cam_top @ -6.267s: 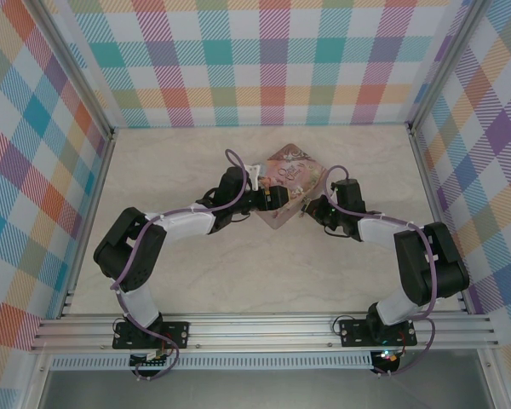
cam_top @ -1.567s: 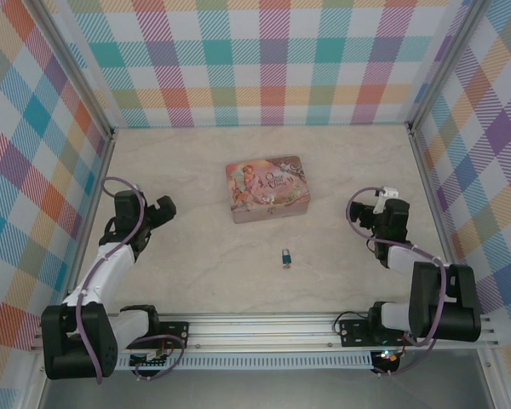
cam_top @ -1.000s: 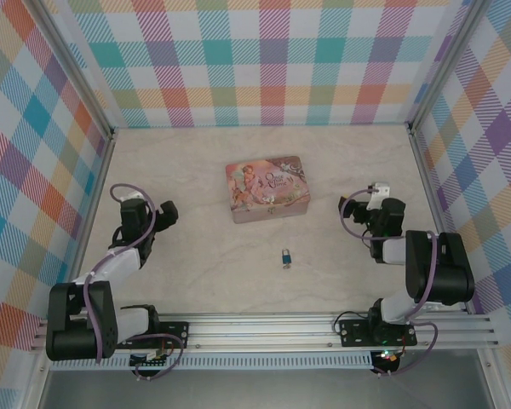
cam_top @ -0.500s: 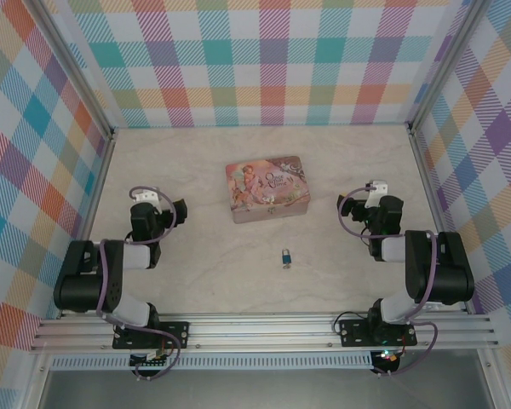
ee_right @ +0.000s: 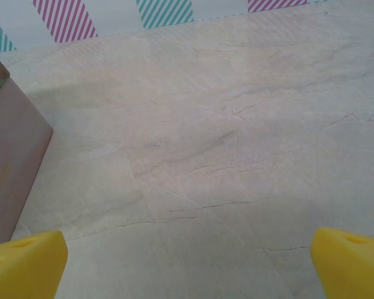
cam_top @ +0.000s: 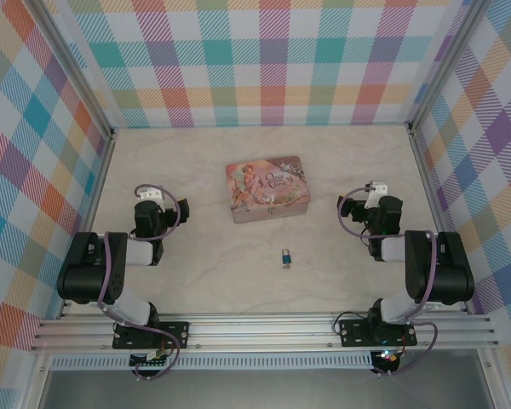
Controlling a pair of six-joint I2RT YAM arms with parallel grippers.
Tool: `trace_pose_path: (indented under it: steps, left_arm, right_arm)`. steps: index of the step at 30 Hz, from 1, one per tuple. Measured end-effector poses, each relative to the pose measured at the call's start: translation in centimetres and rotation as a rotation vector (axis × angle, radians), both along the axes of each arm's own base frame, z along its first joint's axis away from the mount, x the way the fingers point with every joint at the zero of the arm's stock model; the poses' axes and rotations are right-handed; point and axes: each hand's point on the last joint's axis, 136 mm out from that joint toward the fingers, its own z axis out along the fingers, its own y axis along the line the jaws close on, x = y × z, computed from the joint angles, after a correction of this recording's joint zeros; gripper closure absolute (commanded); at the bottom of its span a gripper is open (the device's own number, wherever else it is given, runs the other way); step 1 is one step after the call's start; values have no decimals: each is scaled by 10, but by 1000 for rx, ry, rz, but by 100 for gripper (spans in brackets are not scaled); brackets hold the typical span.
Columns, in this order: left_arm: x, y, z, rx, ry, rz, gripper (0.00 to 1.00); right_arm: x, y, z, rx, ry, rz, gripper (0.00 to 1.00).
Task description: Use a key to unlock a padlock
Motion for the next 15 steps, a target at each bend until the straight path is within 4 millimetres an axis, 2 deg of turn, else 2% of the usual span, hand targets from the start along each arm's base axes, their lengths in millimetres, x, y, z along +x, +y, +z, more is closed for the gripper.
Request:
trace_pose_path:
  steps: [15]
  left_arm:
    - [0,0,-1,1,3,-2,0]
  right_arm:
    - [2,5,0,-34,5,8,0]
